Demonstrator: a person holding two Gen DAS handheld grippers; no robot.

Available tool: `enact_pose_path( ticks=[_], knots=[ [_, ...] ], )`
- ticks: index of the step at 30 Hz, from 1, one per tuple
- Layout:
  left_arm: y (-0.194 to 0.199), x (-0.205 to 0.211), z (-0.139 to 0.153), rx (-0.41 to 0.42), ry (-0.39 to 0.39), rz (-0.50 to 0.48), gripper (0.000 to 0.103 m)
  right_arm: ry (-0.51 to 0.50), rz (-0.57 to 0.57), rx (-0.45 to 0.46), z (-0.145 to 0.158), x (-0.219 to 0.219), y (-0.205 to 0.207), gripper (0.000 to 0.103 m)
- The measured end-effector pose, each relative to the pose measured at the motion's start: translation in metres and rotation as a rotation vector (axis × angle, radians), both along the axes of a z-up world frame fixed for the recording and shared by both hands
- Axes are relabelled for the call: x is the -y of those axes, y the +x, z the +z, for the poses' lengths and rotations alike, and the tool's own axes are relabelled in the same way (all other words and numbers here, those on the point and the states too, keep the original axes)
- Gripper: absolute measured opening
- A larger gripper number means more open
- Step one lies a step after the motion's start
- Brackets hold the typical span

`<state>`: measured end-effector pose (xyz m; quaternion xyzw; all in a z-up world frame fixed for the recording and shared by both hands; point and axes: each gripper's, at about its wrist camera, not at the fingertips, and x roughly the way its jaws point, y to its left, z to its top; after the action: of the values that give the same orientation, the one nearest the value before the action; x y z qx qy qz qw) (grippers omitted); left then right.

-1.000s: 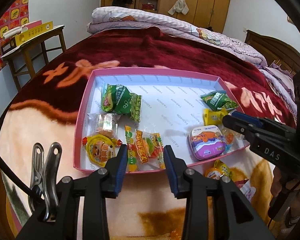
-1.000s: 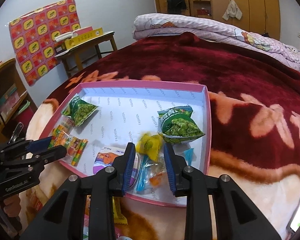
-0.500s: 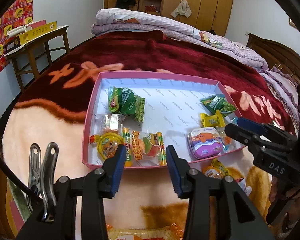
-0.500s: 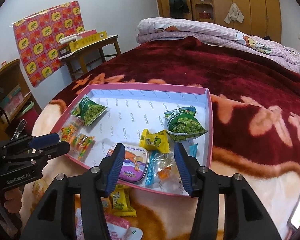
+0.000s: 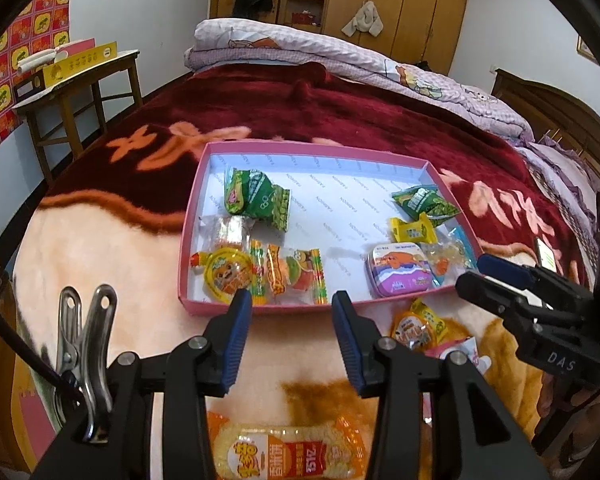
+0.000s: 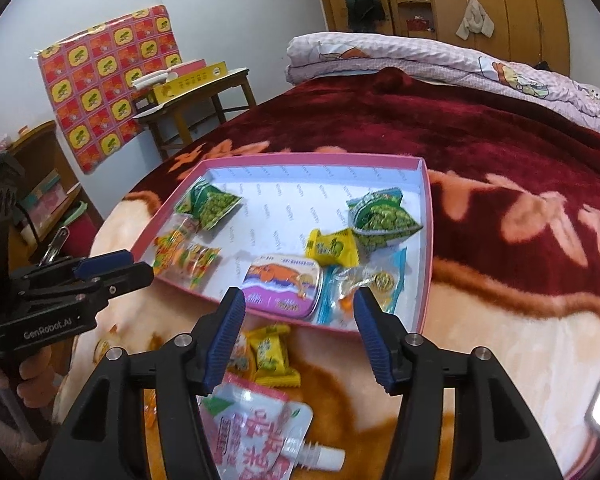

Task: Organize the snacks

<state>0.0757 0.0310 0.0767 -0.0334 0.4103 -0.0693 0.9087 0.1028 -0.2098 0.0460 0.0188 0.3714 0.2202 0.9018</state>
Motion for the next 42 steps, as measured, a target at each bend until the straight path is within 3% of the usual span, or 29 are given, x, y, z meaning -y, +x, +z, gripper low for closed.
enact_pose_path(
  ticks=[24,28,35,42],
  knots=[
    [-0.043,-0.017,-0.009,-0.063,-0.042,0.018,0.044,-0.030,0.030,-0.057,-0.016,0.007,-0.045,0.058],
    [-0.049,-0.019,-0.009,-0.062,-0.041,0.018,0.044,-0.030,0.037,-0.066,-0.019,0.008,-0.052,0.067],
    [-0.063,-0.021,-0.010,-0.074,-0.045,0.014,0.044,-0.010,0.055,-0.088,-0.022,0.007,-0.062,0.068],
    [-0.074,-0.022,-0.015,-0.105,-0.063,0.004,0.054,-0.009,0.067,-0.110,-0.028,0.000,-0.065,0.068]
  ],
)
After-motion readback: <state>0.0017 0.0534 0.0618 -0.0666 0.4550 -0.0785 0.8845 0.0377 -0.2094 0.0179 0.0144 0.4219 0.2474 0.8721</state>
